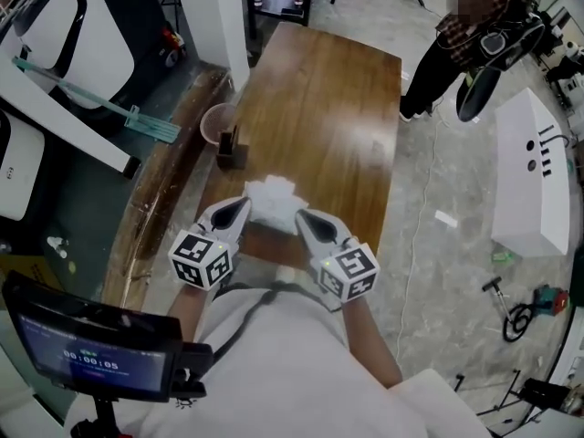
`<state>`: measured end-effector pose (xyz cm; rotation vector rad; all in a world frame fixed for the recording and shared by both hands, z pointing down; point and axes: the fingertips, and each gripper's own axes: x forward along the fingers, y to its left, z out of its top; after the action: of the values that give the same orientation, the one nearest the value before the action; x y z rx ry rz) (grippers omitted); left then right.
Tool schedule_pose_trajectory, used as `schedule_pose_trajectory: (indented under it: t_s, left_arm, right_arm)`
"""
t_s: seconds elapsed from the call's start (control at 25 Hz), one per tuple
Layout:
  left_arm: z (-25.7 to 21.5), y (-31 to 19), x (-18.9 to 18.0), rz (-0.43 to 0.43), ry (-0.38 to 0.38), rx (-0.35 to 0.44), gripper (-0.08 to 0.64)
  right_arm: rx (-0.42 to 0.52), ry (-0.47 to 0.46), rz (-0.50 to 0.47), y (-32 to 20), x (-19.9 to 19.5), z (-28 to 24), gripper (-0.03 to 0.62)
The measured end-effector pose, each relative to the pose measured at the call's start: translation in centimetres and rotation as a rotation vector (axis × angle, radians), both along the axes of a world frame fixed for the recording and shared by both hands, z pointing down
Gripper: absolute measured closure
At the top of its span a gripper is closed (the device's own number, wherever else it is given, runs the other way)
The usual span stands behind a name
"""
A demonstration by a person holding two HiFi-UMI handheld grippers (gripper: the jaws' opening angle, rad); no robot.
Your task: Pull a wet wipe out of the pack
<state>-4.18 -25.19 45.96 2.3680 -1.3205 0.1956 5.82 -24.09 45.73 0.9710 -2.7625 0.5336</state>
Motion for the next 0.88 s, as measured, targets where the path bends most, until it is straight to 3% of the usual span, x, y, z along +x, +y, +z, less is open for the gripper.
schedule_pose_trajectory:
  t_s: [0.24,0.48,0.88]
  left_arm:
    - [1.0,-1.9,1.4,-0.009,-0.004,-0.03,0.555]
    - [1.7,-3.0,1.1,0.012,0.001,-0.054,0.555]
    - [8.1,-3.6,0.2,0.2,-0.114,-0.151,0.549]
  right_arm:
    - [-0.008,0.004,-0.068,-2.1,-0.2,1.0,0.586]
    - [-0.027,0.009,-0.07,-3.3,-1.3,1.5,0.586]
    - [-0.075,0.099,0.04,-4.8,-2.7,4.6,0.586]
